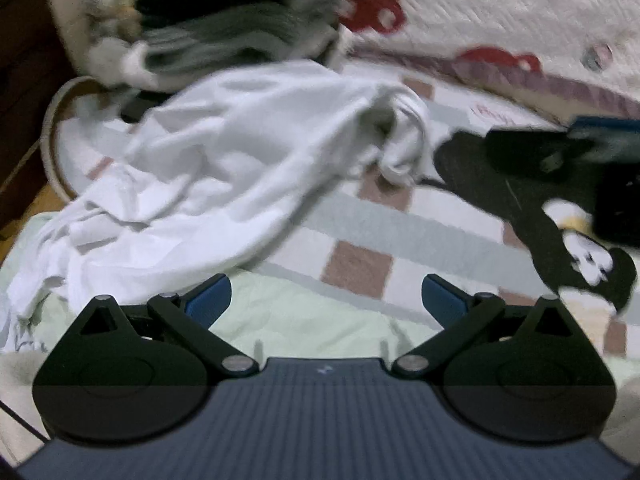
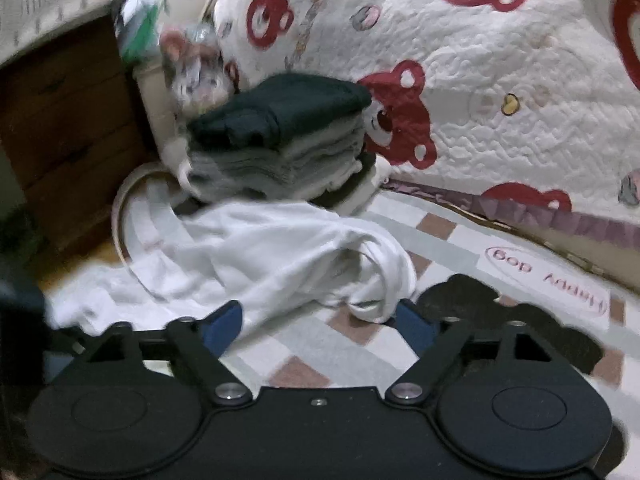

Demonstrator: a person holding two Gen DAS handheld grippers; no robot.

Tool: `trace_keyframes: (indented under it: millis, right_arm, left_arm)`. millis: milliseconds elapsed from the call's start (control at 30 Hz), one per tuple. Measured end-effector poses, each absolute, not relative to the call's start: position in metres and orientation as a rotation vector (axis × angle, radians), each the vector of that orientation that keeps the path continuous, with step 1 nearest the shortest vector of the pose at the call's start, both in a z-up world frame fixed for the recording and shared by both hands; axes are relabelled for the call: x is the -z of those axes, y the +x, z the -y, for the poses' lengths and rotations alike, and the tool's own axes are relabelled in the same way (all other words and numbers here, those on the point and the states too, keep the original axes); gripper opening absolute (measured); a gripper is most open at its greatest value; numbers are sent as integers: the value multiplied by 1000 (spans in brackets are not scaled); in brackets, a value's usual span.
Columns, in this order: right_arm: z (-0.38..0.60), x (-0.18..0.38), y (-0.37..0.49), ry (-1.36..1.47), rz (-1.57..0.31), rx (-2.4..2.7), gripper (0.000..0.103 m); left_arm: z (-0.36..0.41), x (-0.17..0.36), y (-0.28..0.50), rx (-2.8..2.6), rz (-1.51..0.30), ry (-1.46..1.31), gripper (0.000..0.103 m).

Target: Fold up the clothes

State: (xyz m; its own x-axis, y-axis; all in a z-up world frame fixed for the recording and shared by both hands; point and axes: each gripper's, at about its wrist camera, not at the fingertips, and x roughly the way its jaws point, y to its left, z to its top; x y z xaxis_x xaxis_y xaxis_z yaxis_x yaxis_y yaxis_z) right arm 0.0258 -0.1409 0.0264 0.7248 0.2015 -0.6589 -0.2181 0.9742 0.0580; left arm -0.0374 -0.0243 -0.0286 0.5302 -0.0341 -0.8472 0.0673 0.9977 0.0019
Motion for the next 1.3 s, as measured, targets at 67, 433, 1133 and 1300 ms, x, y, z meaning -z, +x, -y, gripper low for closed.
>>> trace_keyframes:
  millis: [67,433,1133,1300]
  right_arm:
    - [144,-22,46,-113,-768,-243,88]
    - [159,-19,141,-379,-912,-252,88]
    - [203,91,186,-185,-804,-380,80]
    - [198,104,196,-168,-804,-400,82]
  left_arm:
    - [24,24,-31,101,-1012,101,103]
    - [3,40,69,53,-939,246,94]
    - [18,119,96,-25,-839,308,84]
    - [0,122,95,-45,-864,262,84]
